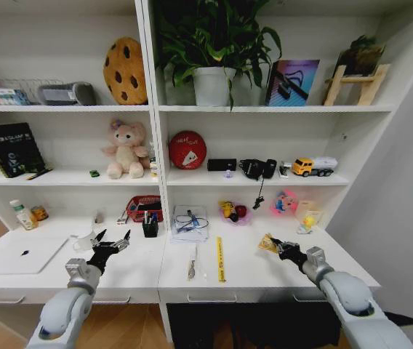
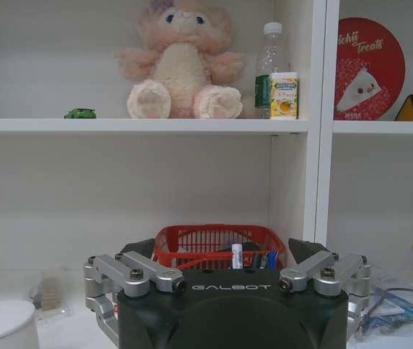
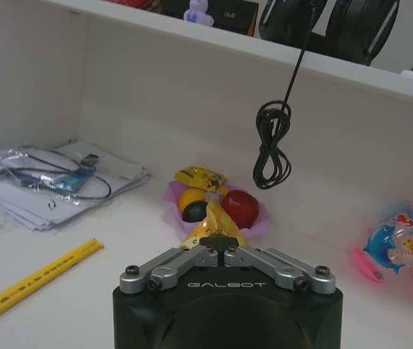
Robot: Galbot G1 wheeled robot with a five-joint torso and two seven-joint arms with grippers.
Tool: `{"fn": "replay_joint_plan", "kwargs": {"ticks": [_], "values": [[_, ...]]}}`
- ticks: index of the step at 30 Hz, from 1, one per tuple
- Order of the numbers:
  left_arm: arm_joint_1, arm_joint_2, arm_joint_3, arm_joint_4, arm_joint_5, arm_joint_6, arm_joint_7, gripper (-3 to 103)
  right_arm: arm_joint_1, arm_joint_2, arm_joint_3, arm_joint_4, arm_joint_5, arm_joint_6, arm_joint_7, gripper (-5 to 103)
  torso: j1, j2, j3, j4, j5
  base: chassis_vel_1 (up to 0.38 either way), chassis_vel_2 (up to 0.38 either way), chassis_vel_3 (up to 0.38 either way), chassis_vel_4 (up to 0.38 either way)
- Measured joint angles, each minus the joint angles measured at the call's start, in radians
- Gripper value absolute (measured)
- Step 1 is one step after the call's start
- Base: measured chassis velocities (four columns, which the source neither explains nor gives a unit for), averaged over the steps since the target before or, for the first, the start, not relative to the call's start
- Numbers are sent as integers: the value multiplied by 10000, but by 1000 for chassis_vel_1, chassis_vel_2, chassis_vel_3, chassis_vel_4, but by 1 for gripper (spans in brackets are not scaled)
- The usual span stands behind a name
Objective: Organize the objects on the table.
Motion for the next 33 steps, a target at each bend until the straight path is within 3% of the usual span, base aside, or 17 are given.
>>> {"fn": "replay_joint_plan", "kwargs": {"ticks": [2, 5, 12, 21, 33], "values": [[0, 0, 0, 0, 0, 0, 0, 100, 160, -108, -15, -14, 463, -45, 167, 0, 0, 0, 0, -2, 0, 0, 0, 0, 0], [0, 0, 0, 0, 0, 0, 0, 100, 968, -465, -259, -180, 2150, -637, 662, 0, 0, 0, -1, 1, -2, 0, 0, 0, 0], [0, 0, 0, 0, 0, 0, 0, 100, 2520, -853, -971, -1652, 3846, -917, 450, 0, 1, 0, 0, -1, 0, 0, 0, 0, 0], [0, 0, 0, 0, 0, -1, 2, 100, 4251, -839, -2282, -3677, 4833, -958, 380, 0, 0, 0, 1, -2, 2, 0, 0, 0, 0], [0, 0, 0, 0, 0, 0, 0, 100, 6769, -396, -4489, -6110, 4726, -858, 380, 0, 1, -1, 1, 0, -1, 0, 0, 0, 0]]}}
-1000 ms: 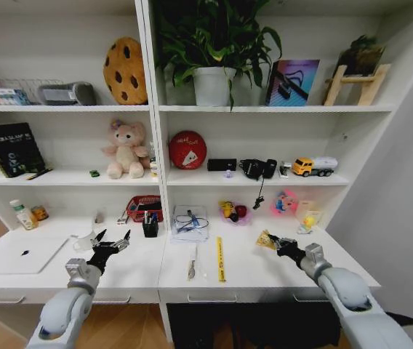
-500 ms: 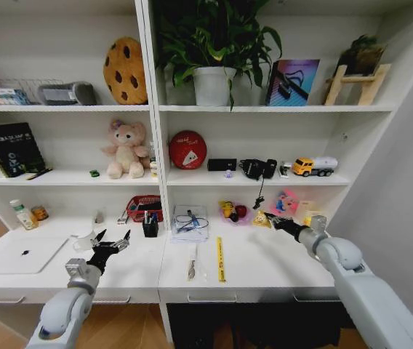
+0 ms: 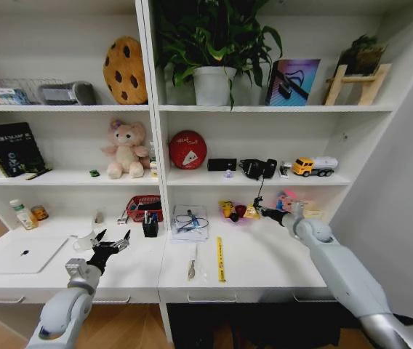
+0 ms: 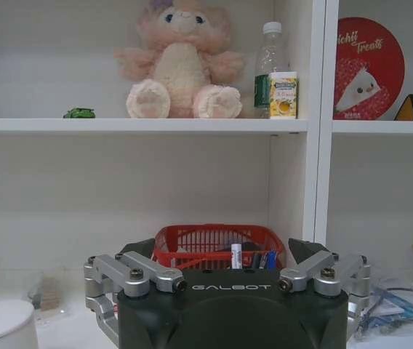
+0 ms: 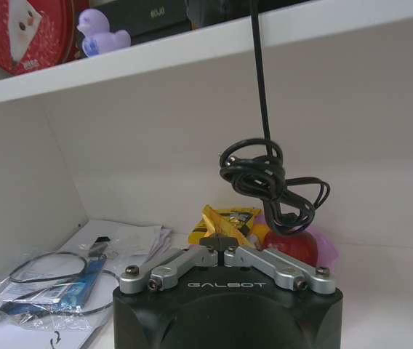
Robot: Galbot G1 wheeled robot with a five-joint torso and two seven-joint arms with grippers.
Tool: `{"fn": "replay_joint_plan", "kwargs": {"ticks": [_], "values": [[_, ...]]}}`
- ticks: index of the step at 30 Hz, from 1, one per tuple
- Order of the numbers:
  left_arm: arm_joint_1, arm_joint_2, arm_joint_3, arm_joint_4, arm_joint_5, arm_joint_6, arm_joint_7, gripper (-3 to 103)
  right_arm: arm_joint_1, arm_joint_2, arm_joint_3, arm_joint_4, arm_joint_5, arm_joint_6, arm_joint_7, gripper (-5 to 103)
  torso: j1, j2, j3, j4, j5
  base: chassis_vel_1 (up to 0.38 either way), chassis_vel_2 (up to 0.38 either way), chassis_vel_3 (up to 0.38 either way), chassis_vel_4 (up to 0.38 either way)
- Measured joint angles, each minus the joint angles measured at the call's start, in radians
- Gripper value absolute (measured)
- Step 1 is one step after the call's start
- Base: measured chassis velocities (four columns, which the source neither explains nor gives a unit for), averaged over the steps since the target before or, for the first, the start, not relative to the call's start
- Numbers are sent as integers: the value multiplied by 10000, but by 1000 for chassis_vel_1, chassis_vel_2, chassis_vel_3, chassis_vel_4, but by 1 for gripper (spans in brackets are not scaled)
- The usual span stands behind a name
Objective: Organize the objects on the table.
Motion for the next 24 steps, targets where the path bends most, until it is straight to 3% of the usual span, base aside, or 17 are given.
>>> {"fn": "replay_joint_plan", "kwargs": {"ticks": [14, 24], "values": [[0, 0, 0, 0, 0, 0, 0, 100, 1177, 749, -654, -2308, -938, 732, -41, 0, 1, 0, 0, -2, -1, 0, 0, 0, 0], [0, 0, 0, 0, 0, 0, 0, 100, 2414, 1433, -998, -3973, -1796, 1639, -577, 0, 1, 0, -1, -2, -2, 0, 0, 0, 0]]}}
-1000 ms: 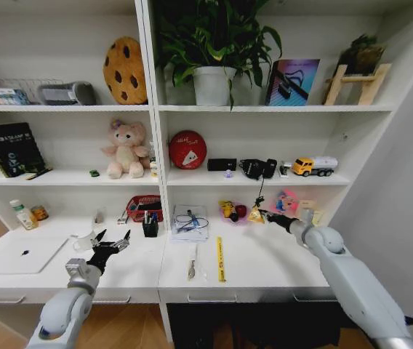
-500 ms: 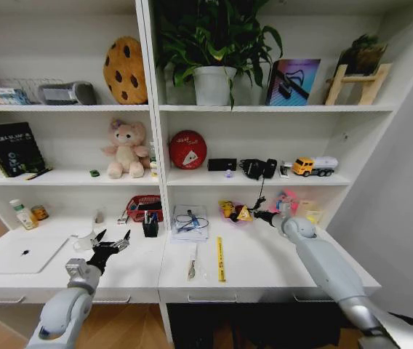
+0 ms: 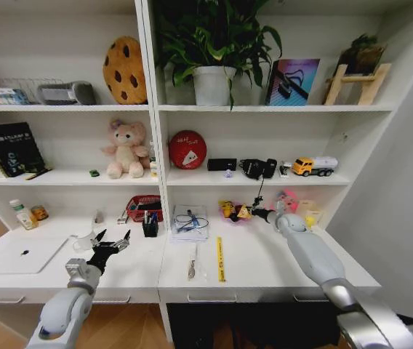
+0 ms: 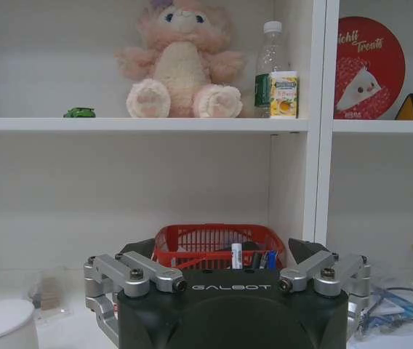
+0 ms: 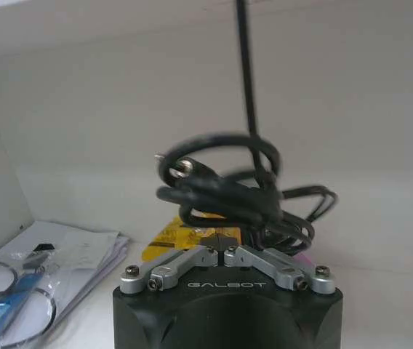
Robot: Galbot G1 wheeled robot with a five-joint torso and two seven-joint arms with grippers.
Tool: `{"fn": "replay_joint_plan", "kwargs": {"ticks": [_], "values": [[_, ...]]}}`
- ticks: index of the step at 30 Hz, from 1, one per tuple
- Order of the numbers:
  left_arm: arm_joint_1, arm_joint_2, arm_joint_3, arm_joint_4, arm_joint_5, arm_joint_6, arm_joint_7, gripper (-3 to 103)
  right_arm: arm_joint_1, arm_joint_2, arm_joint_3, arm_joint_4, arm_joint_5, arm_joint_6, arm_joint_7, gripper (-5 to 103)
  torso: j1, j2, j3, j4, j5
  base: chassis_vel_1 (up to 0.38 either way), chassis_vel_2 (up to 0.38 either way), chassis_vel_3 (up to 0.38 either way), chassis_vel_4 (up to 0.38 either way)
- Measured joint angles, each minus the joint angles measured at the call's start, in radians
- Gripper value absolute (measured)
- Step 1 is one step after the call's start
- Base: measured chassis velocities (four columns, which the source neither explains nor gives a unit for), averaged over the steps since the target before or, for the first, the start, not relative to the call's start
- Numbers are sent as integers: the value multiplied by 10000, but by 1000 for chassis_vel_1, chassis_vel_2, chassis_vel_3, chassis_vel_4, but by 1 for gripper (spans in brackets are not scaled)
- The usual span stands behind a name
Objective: Organize the objects on the table.
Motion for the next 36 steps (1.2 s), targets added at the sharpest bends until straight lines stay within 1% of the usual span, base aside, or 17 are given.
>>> {"fn": "replay_joint_plan", "kwargs": {"ticks": [2, 6, 10, 14, 18, 20, 22, 23, 24, 26, 29, 30, 32, 33, 34, 35, 36], "values": [[0, 0, 0, -1, 0, 0, 1, 100, 356, 297, -100, -414, -99, 185, -63, 0, 0, 0, 0, 0, -1, 0, 0, 0, 0], [0, 0, -1, 0, 0, 0, 1, 100, 610, 588, -134, -743, -179, 311, -68, 0, 0, 0, 0, 4, 0, 0, 0, 0, 0], [0, 0, 0, 0, 0, 0, 1, 100, 843, 862, -79, -1121, -355, 387, -23, 0, 0, 0, 0, 2, 1, 0, 0, 0, 0], [0, 0, 0, 0, 0, 0, 0, 100, 854, 862, -51, -1137, -427, 389, 124, 0, -1, 0, 0, 1, 1, 0, 0, 0, 0], [0, 0, 0, -1, 0, -1, 0, 100, 773, 714, 29, -1005, -571, 388, 472, 0, -1, 0, 0, 0, 1, 0, 0, 0, 0], [0, 0, 0, 0, 0, 0, 0, 100, 699, 647, 58, -921, -606, 386, 535, -2, -2, 0, -1, 0, 1, 0, 0, 0, 0], [0, 0, 0, -1, 0, 0, 1, 100, 450, 487, 112, -658, -631, 346, 616, 8, -2, 0, -1, -1, 2, 0, 0, 0, 0], [0, 0, 0, -1, 0, 0, 1, 100, 450, 487, 112, -658, -631, 346, 616, 8, -2, 0, -1, -1, 2, 0, 0, 0, 0], [0, 0, 0, 0, 0, 0, 1, 100, 238, 400, 142, -417, -594, 272, 655, 19, -1, 0, -1, 0, 1, 0, 0, 0, 0], [0, 0, 0, -1, 0, 0, 0, 100, -9, 301, 143, -132, -497, 162, 699, 19, -1, 1, -1, 1, 2, 0, 0, 0, 0], [0, 0, 0, 0, 0, 0, 1, 100, -929, 40, 237, 929, -59, -243, 984, 37, -1, 0, -1, -1, 4, 0, 0, 0, 0], [0, 0, 0, 0, 0, 0, 1, 100, -929, 40, 237, 929, -59, -243, 984, 37, -1, 0, -1, -1, 4, 0, 0, 0, 0], [0, 0, 0, 0, 0, 0, 1, 100, -1457, -130, 303, 1587, 155, -431, 1098, 47, -2, 1, -1, 0, 5, 0, 0, 0, 0], [0, 0, 0, 0, 0, 0, 1, 100, -1457, -130, 303, 1587, 155, -431, 1098, 47, -2, 1, -1, 0, 5, 0, 0, 0, 0], [0, 0, 0, 0, 0, 0, 0, 100, -1745, -215, 364, 1952, 198, -510, 1120, 52, -3, 1, -2, -1, -1, 0, 0, 0, 0], [0, 0, 0, 0, 0, 0, 1, 100, -1975, -273, 413, 2265, 237, -551, 1144, 58, -2, 0, -1, -1, 3, 0, 0, 0, 0], [0, 0, 0, 0, 0, 0, 1, 100, -1975, -273, 413, 2265, 237, -551, 1144, 58, -2, 0, -1, -1, 3, 0, 0, 0, 0]]}}
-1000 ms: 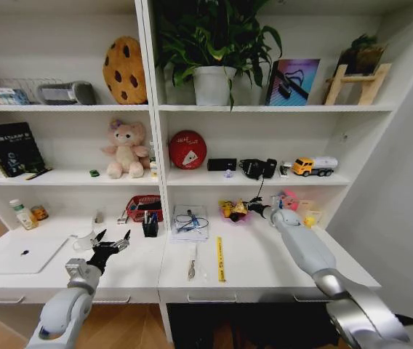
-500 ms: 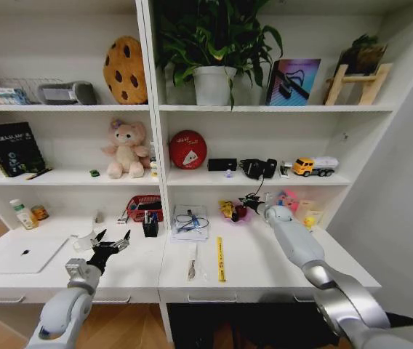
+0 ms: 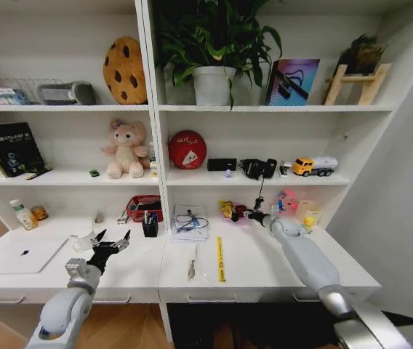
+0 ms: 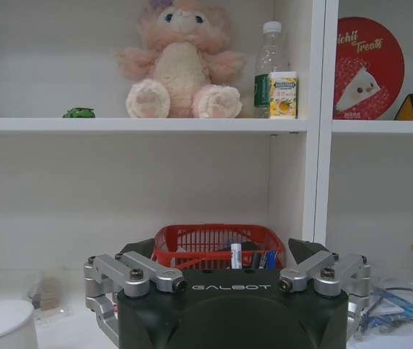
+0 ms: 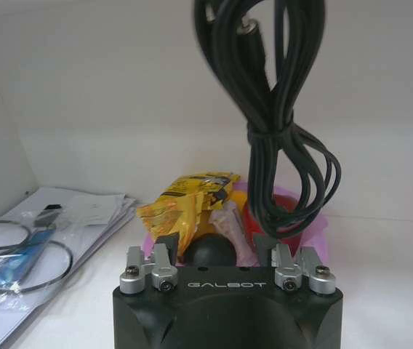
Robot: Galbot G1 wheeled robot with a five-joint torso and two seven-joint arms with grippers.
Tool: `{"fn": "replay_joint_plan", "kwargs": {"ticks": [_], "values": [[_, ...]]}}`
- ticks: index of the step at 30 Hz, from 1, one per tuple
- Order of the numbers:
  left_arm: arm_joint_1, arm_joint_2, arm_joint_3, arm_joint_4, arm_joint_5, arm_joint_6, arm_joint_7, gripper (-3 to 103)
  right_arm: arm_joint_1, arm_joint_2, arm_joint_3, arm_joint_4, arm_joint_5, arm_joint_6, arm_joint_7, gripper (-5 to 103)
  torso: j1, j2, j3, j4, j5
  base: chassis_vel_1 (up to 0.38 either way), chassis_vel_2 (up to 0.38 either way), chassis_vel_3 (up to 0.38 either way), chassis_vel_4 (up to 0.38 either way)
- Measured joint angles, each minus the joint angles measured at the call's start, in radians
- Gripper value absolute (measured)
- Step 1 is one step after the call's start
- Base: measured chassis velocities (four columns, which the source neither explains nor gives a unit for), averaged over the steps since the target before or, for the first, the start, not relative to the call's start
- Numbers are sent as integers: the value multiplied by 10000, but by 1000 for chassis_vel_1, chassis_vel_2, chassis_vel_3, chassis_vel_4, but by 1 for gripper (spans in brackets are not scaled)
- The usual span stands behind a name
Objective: Organize the objects on the table.
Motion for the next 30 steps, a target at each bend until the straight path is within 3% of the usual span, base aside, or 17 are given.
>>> {"fn": "replay_joint_plan", "kwargs": {"ticks": [2, 5, 6, 8, 10, 16, 21, 30], "values": [[0, 0, -1, 0, 0, 0, 0, 100, -469, -196, 75, 744, 97, -91, 11, 69, 0, 0, 0, 3, -3, 0, 0, 0, 0], [0, 0, 0, 0, 0, 0, -1, 100, -935, -359, 133, 1481, 216, -198, 72, 69, 0, 0, 0, 0, -1, 0, 0, 0, 0], [0, 0, 0, 0, 0, 0, 0, 100, -1132, -427, 156, 1806, 303, -236, 118, 86, 0, 0, 0, 1, 0, 0, 0, 0, 0], [0, 0, -1, 0, 0, 0, 0, 100, -1334, -476, 203, 2110, 365, -284, 161, 86, 0, 1, 0, 2, -3, 0, 0, 0, 0], [0, 0, -1, 0, 0, 0, -1, 100, -1861, -540, 322, 2825, 437, -361, 390, 96, 0, 0, 0, 2, -1, 0, 0, 0, 0], [0, 0, 0, 0, 0, 0, -2, 100, -2914, -685, 538, 4408, 552, -407, 1308, 100, 0, 0, 1, 1, 1, 0, 0, 0, 0], [0, 0, 0, 0, 0, 0, 0, 100, -3939, -814, 845, 5976, 103, -419, 1933, 100, 0, 0, 0, 2, -1, 0, 0, 0, 0], [0, 0, -1, 0, 0, 0, -5, 100, -5383, -902, 1646, 7679, -622, -343, 2357, 100, 0, 0, 0, 2, -1, 0, 0, 0, 0]]}}
